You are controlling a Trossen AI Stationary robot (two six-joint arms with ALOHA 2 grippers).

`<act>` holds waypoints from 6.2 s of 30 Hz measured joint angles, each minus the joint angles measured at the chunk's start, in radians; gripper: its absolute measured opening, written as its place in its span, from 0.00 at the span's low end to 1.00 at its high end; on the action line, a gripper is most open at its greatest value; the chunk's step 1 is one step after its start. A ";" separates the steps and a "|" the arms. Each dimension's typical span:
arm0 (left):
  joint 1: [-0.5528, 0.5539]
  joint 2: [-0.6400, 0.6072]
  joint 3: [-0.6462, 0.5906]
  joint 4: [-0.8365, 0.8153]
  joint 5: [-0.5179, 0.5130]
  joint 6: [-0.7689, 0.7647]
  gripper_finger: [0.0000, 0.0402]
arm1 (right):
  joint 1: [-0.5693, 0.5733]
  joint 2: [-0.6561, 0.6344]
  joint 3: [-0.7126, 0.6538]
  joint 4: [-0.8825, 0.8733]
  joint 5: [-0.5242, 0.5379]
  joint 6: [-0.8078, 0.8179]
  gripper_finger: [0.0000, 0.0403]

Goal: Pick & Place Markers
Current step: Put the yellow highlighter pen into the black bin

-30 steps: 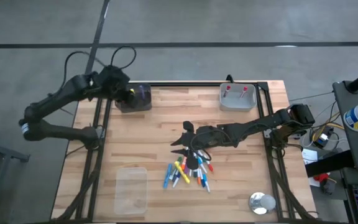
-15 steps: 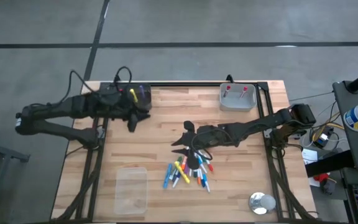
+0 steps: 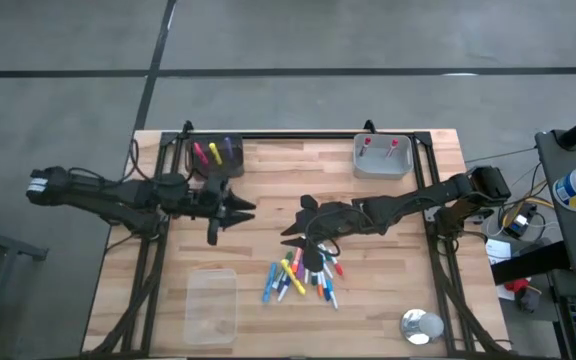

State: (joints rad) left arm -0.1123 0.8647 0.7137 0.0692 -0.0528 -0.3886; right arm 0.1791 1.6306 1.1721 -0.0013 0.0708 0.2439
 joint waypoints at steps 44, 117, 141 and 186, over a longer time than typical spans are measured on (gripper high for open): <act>-0.008 0.430 0.102 -0.076 0.296 0.390 0.30 | 0.186 0.007 -0.133 -0.232 -0.091 0.525 0.23; -0.121 0.852 0.340 -0.266 0.109 0.542 0.16 | 0.218 -0.006 -0.208 -0.224 0.012 0.577 0.23; -0.117 0.337 0.327 -0.457 -0.178 0.317 0.16 | 0.274 -0.150 -0.201 -0.013 0.456 0.014 0.23; -0.120 0.222 0.050 0.562 0.035 0.277 0.16 | 0.079 -0.148 -0.222 0.913 0.152 -0.400 0.52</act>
State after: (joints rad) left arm -0.2321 1.0864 0.7638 0.6314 -0.0177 -0.1120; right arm 0.2577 1.4830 0.9503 0.9115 0.2232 -0.1562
